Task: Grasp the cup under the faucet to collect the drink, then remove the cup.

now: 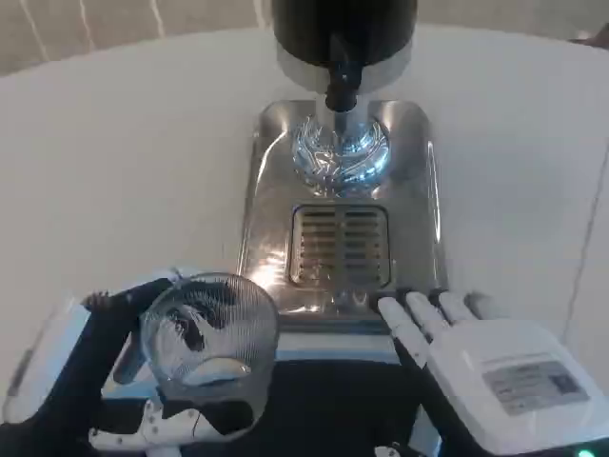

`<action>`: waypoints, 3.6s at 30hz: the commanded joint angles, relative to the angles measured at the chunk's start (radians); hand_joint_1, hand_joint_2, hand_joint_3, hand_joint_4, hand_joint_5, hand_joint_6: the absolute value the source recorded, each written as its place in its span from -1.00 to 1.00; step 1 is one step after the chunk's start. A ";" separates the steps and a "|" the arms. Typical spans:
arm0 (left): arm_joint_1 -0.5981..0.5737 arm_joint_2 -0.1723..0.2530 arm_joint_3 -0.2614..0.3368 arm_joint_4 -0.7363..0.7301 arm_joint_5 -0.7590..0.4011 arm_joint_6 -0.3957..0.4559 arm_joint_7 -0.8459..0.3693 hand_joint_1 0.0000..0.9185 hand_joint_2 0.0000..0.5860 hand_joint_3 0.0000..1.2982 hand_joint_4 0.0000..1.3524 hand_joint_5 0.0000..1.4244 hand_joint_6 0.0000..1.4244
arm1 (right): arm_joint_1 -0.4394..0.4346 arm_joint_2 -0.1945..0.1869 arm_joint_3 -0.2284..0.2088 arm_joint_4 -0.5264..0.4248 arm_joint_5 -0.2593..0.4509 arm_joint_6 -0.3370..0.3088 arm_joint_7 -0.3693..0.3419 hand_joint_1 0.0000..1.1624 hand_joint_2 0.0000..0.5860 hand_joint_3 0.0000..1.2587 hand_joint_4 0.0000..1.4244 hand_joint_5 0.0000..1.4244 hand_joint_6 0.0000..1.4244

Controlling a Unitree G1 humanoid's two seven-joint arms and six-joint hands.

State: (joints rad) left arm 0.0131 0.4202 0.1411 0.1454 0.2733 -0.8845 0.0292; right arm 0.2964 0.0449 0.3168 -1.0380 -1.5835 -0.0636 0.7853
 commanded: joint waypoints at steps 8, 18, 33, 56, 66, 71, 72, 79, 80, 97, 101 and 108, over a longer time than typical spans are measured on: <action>0.014 0.001 0.009 -0.009 -0.025 -0.002 -0.004 0.29 -0.98 0.51 0.76 0.91 1.00 | 0.032 0.096 0.075 -0.009 0.000 0.007 -0.006 -0.20 0.68 -0.98 -1.00 -1.00 -1.00; 0.010 -0.011 0.000 -0.021 -0.016 0.015 -0.002 0.29 -0.98 0.51 0.76 0.91 1.00 | 0.036 0.085 0.064 -0.009 0.017 -0.004 -0.018 -0.18 0.66 -0.98 -1.00 -1.00 -1.00; -0.077 -0.073 -0.029 0.043 0.027 0.072 0.033 0.29 -0.98 0.51 0.76 0.91 1.00 | 0.082 0.088 0.078 -0.009 -0.051 0.015 -0.044 -0.34 0.82 -1.00 -1.00 -1.00 -1.00; -0.474 -0.117 -0.118 0.467 0.156 0.035 0.255 0.29 -0.99 0.50 0.76 0.89 1.00 | 0.190 0.068 0.059 -0.009 -0.049 0.003 -0.082 -0.36 0.83 -1.00 -1.00 -1.00 -1.00; -0.600 -0.157 -0.196 0.642 0.190 0.034 0.336 0.29 -0.99 0.49 0.76 0.91 1.00 | 0.111 0.083 0.041 -0.009 -0.066 0.026 0.013 -0.37 0.83 -1.00 -1.00 -1.00 -1.00; -0.656 -0.176 -0.237 0.737 0.214 0.044 0.382 0.29 -0.99 0.49 0.76 0.91 1.00 | 0.087 0.077 0.030 -0.009 -0.054 0.037 0.046 -0.37 0.83 -1.00 -1.00 -1.00 -1.00; -0.668 -0.178 -0.245 0.757 0.218 0.048 0.390 0.29 -0.99 0.49 0.76 0.91 1.00 | 0.085 0.075 0.027 -0.009 -0.052 0.039 0.051 -0.37 0.83 -1.00 -1.00 -1.00 -1.00; -0.729 -0.196 -0.282 0.851 0.226 0.074 0.444 0.29 -0.99 0.49 0.76 0.91 1.00 | 0.099 0.061 0.010 -0.009 -0.034 0.042 0.050 -0.37 0.83 -1.00 -1.00 -1.00 -1.00; -0.734 -0.199 -0.288 0.860 0.228 0.078 0.453 0.29 -0.99 0.49 0.76 0.91 1.00 | 0.100 0.060 0.009 -0.009 -0.032 0.042 0.050 -0.37 0.83 -1.00 -1.00 -1.00 -1.00; -0.861 -0.235 -0.360 1.005 0.265 0.161 0.600 0.29 -0.97 0.49 0.74 0.89 1.00 | 0.093 0.055 -0.028 -0.009 -0.004 0.038 0.090 -0.37 0.83 -1.00 -1.00 -1.00 -1.00; -0.877 -0.234 -0.359 1.022 0.260 0.174 0.611 0.30 -0.97 0.49 0.74 0.89 1.00 | 0.094 0.058 -0.034 -0.009 -0.001 0.040 0.097 -0.37 0.83 -1.00 -1.00 -1.00 -1.00; -0.889 -0.226 -0.358 1.040 0.255 0.191 0.622 0.30 -0.96 0.49 0.74 0.89 1.00 | 0.082 0.062 -0.036 -0.009 0.003 0.038 0.114 -0.37 0.83 -1.00 -1.00 -1.00 -1.00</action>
State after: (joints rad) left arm -0.8681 0.1861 -0.2166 1.1721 0.5348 -0.7047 0.6323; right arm 0.3831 0.0410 0.2790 -1.0473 -1.5849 -0.0241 0.8837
